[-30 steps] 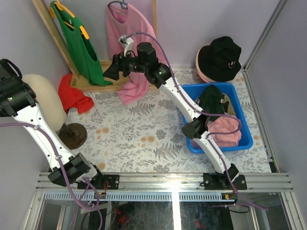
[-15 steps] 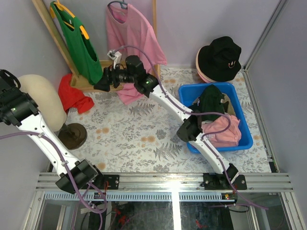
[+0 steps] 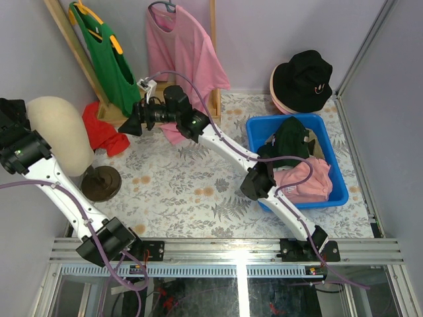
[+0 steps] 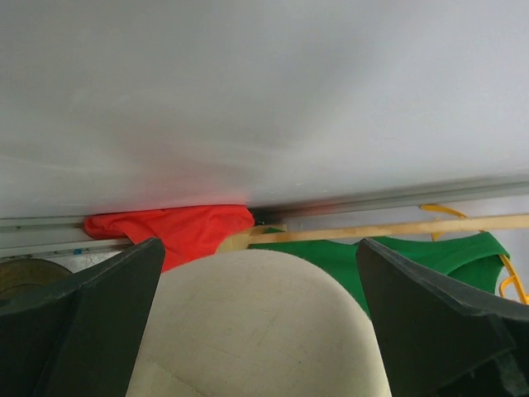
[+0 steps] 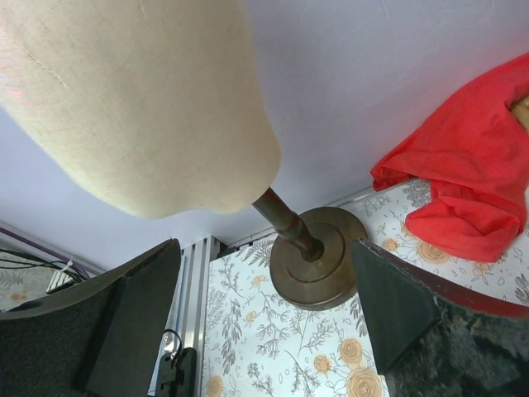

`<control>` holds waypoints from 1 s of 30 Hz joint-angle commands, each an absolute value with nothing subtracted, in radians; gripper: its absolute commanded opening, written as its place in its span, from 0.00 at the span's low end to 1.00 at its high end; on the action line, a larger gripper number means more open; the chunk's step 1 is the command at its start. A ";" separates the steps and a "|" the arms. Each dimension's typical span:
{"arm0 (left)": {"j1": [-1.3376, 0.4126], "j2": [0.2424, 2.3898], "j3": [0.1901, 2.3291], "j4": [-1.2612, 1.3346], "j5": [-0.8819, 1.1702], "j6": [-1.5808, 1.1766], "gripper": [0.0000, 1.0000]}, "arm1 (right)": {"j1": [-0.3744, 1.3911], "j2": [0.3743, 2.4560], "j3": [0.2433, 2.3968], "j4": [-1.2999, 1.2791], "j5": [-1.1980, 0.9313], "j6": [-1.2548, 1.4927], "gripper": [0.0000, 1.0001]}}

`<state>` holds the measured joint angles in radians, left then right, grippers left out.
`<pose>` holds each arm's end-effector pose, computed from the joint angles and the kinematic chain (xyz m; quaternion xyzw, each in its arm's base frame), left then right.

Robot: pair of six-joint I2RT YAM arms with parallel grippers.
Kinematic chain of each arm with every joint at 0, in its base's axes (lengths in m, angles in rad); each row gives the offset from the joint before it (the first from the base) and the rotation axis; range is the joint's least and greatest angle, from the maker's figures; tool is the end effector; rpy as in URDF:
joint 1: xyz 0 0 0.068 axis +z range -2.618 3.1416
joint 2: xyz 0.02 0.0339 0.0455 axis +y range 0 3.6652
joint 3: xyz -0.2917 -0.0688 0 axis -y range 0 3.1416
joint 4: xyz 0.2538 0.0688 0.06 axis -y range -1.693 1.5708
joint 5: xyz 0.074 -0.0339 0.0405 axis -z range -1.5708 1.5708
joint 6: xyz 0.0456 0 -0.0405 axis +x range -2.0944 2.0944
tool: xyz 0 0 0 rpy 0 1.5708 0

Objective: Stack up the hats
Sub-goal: Move the hat stand to the center of the board.

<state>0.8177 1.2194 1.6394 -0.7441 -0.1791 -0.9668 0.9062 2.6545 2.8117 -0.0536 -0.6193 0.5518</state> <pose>0.1579 0.1803 0.5078 -0.6623 0.4669 0.0291 0.5852 0.3675 0.5119 0.3605 -0.3352 0.5878 0.6234 0.3917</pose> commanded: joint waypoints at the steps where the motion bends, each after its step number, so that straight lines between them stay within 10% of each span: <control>1: 0.817 1.249 1.556 -0.873 -0.044 -0.887 0.98 | 0.936 2.604 2.829 0.034 -0.631 0.572 0.91; 30: 0.814 1.269 1.397 -0.689 0.380 -0.883 0.88 | 0.957 2.580 2.836 0.038 -0.511 0.502 0.93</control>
<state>0.8261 1.2285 1.4715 -0.5209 0.2165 -0.9539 0.9615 2.6545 2.8117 0.0105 -0.5495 0.5358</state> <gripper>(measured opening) 0.893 0.932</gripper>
